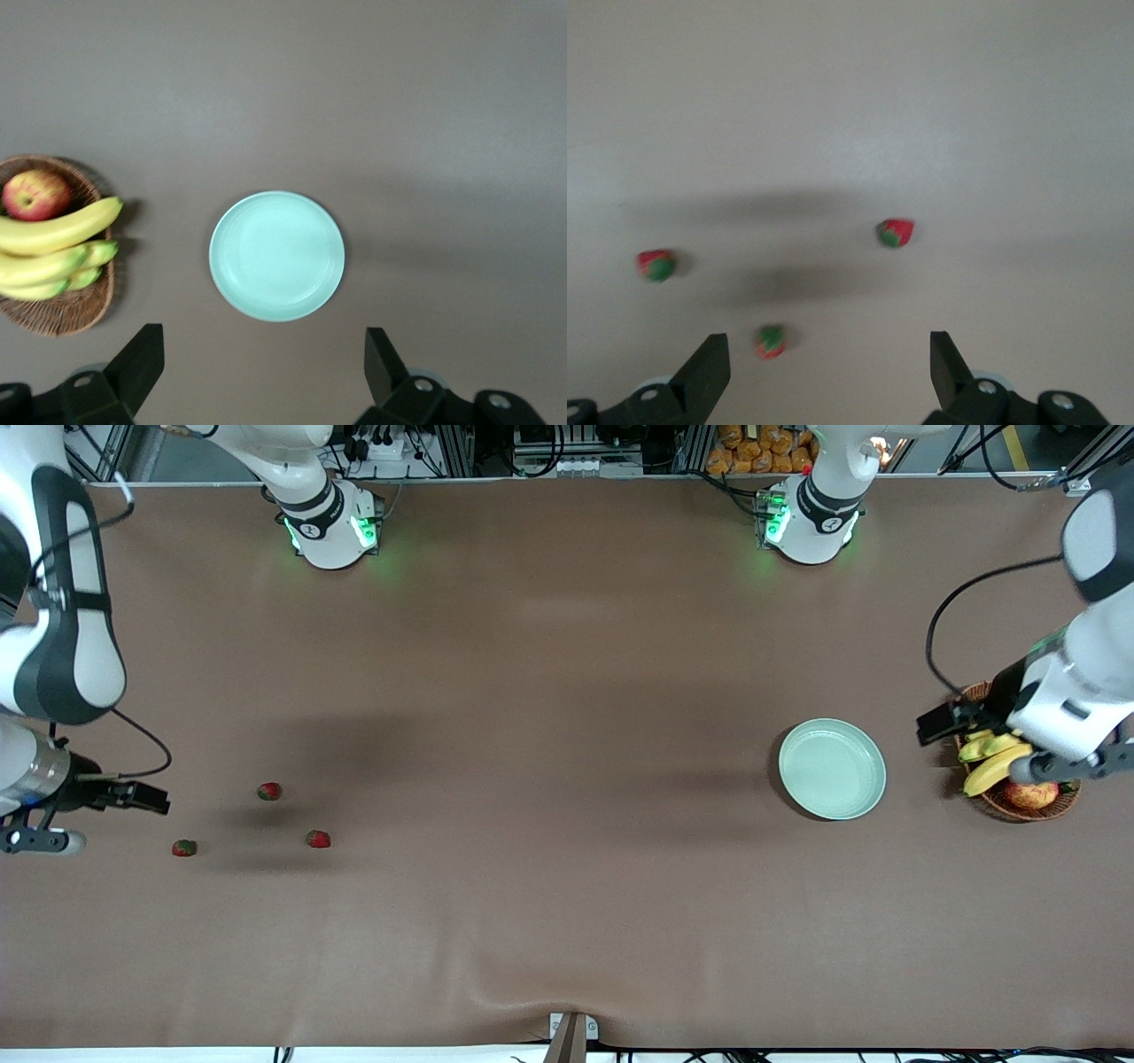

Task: Collect all strawberries into plate
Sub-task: 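Lower the right gripper and grasp a strawberry, then carry the strawberry with the right gripper to mid-table and release it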

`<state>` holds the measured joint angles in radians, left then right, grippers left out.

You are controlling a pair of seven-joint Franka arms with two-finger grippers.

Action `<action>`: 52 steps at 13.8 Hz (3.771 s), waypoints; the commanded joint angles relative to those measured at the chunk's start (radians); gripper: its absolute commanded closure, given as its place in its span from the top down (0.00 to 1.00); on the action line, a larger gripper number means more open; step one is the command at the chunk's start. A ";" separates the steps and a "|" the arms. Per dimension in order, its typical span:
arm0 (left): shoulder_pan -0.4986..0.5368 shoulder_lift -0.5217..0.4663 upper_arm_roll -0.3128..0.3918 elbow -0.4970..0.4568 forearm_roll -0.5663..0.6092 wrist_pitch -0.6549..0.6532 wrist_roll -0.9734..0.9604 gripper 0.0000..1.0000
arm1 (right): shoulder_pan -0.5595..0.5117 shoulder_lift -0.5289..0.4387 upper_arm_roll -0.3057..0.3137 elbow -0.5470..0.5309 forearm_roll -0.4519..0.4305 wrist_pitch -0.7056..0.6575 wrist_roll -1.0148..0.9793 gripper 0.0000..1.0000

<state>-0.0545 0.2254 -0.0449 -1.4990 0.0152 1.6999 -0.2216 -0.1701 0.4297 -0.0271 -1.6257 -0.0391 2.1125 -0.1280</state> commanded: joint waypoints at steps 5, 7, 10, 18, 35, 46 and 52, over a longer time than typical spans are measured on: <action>-0.013 0.083 -0.012 0.043 -0.155 0.040 -0.065 1.00 | -0.088 0.202 0.013 0.052 0.007 0.153 -0.081 1.00; -0.011 0.095 -0.012 0.030 -0.153 0.040 -0.082 1.00 | -0.088 0.239 0.013 0.061 0.007 0.205 -0.079 1.00; -0.056 0.098 -0.012 0.037 -0.153 0.040 -0.166 1.00 | -0.089 0.279 0.013 0.063 0.005 0.273 -0.082 0.93; -0.094 0.118 -0.012 0.028 -0.141 0.049 -0.237 1.00 | -0.088 0.314 0.015 0.053 0.010 0.307 -0.088 0.83; -0.159 0.118 -0.016 -0.010 -0.153 0.133 -0.467 1.00 | -0.088 0.339 0.013 0.044 0.008 0.302 -0.153 0.08; -0.166 0.117 -0.016 -0.038 -0.139 0.135 -0.470 1.00 | 0.056 0.308 0.058 0.248 0.143 -0.063 0.102 0.00; -0.165 0.118 -0.016 -0.046 -0.139 0.135 -0.470 1.00 | 0.265 0.245 0.061 0.248 0.265 -0.118 0.494 0.00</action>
<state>-0.2161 0.3469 -0.0625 -1.5377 -0.1210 1.8197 -0.6737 0.0225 0.7162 0.0404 -1.3681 0.2018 2.0163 0.2176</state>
